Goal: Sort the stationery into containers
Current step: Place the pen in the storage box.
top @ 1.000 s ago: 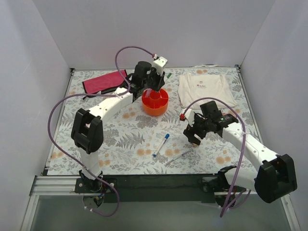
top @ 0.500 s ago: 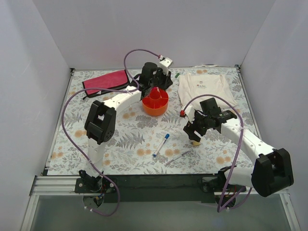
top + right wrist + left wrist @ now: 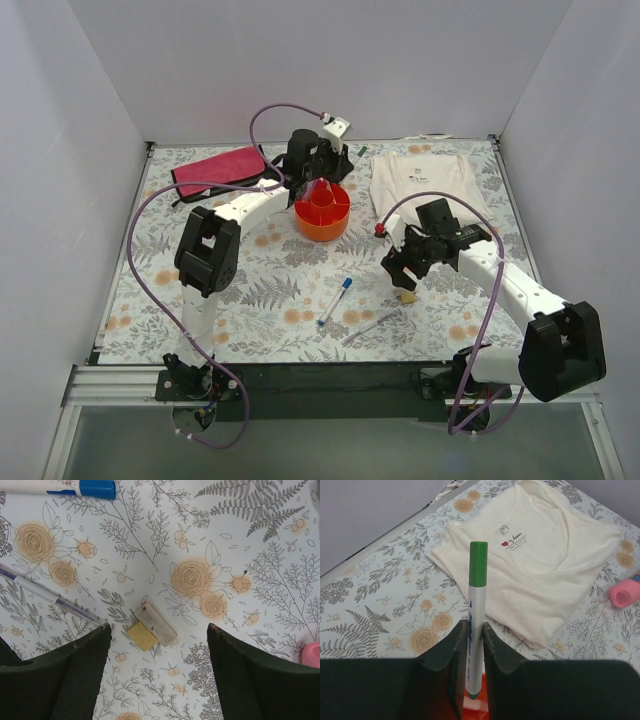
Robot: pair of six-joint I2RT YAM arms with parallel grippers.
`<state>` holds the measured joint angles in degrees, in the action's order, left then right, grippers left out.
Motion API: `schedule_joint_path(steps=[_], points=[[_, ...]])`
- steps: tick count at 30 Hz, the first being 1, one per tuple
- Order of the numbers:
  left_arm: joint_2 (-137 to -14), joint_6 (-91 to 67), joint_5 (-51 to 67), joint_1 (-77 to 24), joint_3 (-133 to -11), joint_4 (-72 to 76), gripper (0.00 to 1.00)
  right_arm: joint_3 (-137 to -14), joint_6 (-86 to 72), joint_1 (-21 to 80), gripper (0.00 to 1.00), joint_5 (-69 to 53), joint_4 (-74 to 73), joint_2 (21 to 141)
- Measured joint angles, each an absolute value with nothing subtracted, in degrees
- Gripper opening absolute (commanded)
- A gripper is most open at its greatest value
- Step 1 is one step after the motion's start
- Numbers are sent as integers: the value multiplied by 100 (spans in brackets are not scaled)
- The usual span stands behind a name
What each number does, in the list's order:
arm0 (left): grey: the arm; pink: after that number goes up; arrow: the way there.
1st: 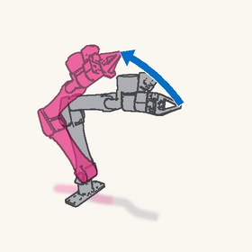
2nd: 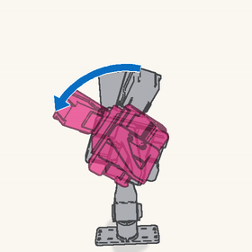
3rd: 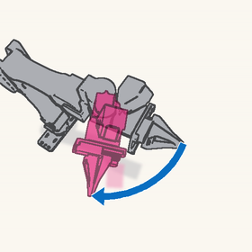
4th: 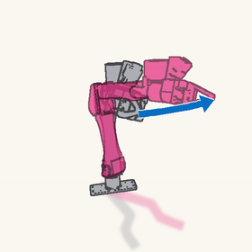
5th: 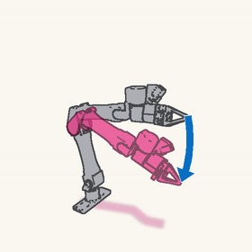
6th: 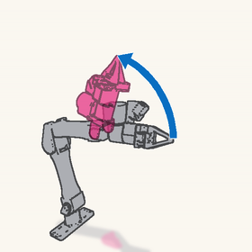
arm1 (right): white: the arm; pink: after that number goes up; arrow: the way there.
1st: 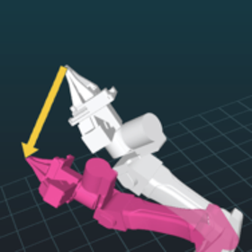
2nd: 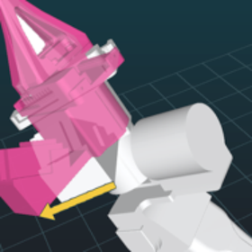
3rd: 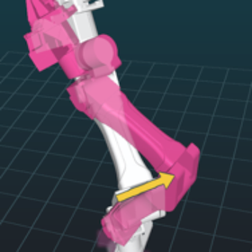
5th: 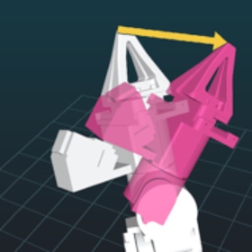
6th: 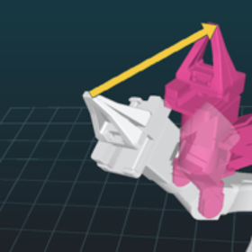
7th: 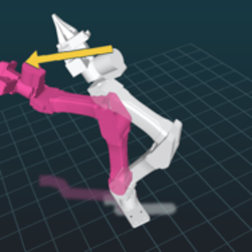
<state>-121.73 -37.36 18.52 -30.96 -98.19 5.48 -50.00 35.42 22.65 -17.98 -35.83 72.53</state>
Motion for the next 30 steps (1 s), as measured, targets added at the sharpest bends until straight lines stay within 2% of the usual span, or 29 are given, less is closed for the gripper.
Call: schedule_joint_path(steps=[11,30], points=[[-12385,-3865,1966,-3052,-9557,915,0,-5922,2838,1531,83,-2093,-3341,7883],[-12409,-4086,2023,-2956,-9190,1085,3,-5916,2692,1459,83,-2158,-3251,8009]])
